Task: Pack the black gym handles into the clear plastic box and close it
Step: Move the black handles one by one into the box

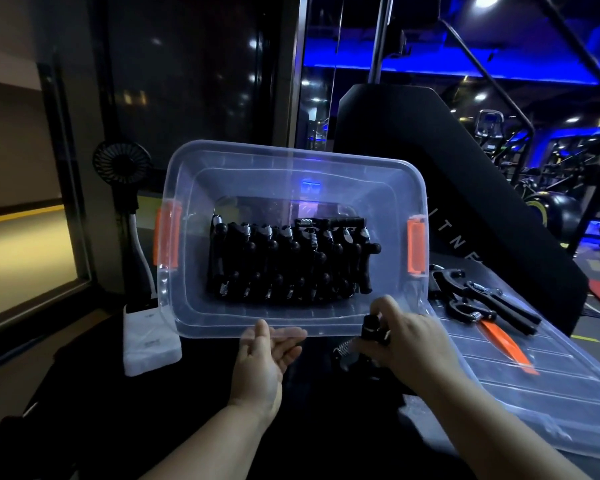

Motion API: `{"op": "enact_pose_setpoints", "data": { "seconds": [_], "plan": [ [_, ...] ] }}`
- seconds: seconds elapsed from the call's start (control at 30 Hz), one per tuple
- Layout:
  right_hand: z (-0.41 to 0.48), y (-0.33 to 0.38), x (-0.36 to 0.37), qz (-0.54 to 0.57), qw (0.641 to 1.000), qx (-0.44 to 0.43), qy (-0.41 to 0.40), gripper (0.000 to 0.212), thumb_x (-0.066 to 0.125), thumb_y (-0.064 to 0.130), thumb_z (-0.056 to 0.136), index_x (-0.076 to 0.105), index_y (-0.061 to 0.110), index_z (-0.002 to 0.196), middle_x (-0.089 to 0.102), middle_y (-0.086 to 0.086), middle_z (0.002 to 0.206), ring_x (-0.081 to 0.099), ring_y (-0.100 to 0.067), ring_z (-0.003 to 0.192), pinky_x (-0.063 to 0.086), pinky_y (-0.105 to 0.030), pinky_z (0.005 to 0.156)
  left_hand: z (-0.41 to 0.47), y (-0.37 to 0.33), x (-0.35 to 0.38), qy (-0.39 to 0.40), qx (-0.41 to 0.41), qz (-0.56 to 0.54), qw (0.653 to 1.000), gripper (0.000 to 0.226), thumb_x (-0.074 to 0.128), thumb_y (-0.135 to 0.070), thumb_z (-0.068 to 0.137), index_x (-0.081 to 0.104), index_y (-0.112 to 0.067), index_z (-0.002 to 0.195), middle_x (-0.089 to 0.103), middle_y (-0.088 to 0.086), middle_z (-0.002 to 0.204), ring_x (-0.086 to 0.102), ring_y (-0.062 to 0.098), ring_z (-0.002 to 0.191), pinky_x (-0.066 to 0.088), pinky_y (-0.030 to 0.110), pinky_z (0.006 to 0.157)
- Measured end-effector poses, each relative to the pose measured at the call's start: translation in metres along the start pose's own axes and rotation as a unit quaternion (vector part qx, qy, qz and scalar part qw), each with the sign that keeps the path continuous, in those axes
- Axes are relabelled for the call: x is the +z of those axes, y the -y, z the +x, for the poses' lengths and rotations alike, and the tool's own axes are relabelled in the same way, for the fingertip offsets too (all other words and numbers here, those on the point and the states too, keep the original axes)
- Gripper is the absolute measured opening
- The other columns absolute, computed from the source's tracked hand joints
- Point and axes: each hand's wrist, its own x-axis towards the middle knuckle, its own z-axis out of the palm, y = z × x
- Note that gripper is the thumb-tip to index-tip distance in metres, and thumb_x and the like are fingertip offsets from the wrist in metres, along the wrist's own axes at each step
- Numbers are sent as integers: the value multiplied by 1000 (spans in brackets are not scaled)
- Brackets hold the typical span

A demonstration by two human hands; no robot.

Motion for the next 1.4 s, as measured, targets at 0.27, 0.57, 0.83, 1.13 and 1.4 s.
{"op": "enact_pose_setpoints", "data": {
  "seconds": [0.27,0.57,0.83,1.13,1.4],
  "plan": [
    [8,3,-30,-6,977,-49,207,48,65,54,79,37,30,109,52,11,81,52,-18,74,46,-32,66,0,0,0,-1,-10,-9,1000,27,28,-31,103,46,-11,98,72,20,84,70,27,84,50,32,71],
    [42,9,-52,146,974,-36,172,33,70,44,79,43,41,98,61,11,74,56,-6,64,48,-30,62,1,-1,-2,10,-12,-24,1000,28,30,-30,103,46,-9,94,71,18,79,68,28,80,51,34,72],
    [98,39,-58,202,978,-37,32,22,62,37,87,43,34,98,54,12,69,52,-15,62,42,-32,60,1,-1,-6,31,1,-5,1000,39,31,-29,102,50,5,101,71,23,85,69,28,82,52,32,72],
    [156,86,-28,52,985,-147,-75,26,61,27,90,50,12,109,65,-7,76,57,-36,71,34,-34,71,3,1,-9,34,0,16,999,48,27,-29,102,49,14,104,71,23,84,69,24,76,54,25,65],
    [206,128,15,-6,979,-187,-83,24,56,31,89,46,14,103,67,-7,79,62,-32,79,33,-37,79,9,2,-16,71,3,40,997,39,28,-26,102,49,6,98,72,21,78,70,23,72,53,25,61]
  ]
}}
